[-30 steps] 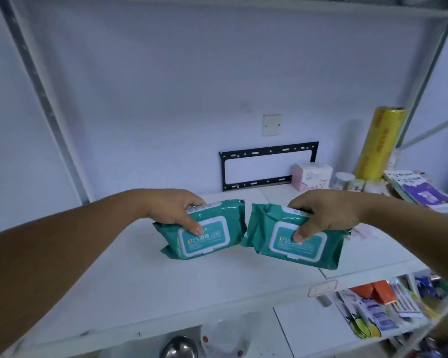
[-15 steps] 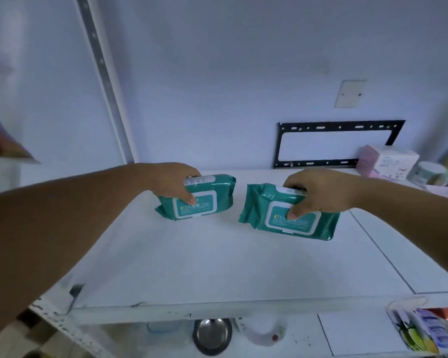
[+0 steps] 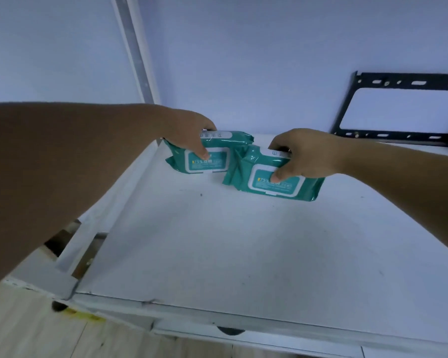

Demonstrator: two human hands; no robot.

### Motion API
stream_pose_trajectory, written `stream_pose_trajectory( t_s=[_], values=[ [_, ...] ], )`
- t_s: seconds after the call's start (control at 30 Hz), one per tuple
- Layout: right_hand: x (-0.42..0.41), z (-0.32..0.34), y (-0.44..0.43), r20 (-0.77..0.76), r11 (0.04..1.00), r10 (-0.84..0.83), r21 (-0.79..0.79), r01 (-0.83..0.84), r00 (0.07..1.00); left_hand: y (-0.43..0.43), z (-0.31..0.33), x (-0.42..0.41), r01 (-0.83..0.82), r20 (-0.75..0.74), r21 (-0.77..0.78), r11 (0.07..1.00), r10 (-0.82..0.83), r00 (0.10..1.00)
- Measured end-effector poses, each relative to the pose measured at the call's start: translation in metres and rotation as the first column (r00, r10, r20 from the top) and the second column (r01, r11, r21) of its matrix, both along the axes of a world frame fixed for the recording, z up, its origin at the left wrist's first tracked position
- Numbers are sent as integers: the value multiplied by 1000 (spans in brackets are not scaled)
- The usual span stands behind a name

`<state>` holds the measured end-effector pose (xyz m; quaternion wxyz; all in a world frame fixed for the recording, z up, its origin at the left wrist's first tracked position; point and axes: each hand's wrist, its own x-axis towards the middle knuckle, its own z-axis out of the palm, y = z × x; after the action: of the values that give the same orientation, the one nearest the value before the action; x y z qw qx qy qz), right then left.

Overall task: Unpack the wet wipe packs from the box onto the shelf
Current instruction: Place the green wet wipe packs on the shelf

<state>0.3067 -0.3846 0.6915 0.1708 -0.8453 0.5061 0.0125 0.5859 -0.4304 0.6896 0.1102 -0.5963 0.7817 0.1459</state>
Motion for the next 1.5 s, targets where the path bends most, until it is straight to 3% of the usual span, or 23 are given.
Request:
stream_pose_trajectory(
  t_s=[0.37, 1.0, 1.27, 1.5],
  values=[
    [62, -29, -62, 46, 996, 85, 23, -86, 995, -75, -33, 25, 3, -16, 25, 1000, -3, 1000],
    [126, -37, -135, 142, 987, 133, 71, -144, 981, -162, -41, 63, -33, -191, -158, 987, 2, 982],
    [126, -41, -144, 166, 984, 150, 69, -163, 975, -175, -41, 59, 16, -109, -289, 957, -49, 993],
    [125, -45, -147, 145, 983, 172, 40, -180, 974, -180, -40, 53, -81, -196, -354, 932, 11, 981]
  ],
)
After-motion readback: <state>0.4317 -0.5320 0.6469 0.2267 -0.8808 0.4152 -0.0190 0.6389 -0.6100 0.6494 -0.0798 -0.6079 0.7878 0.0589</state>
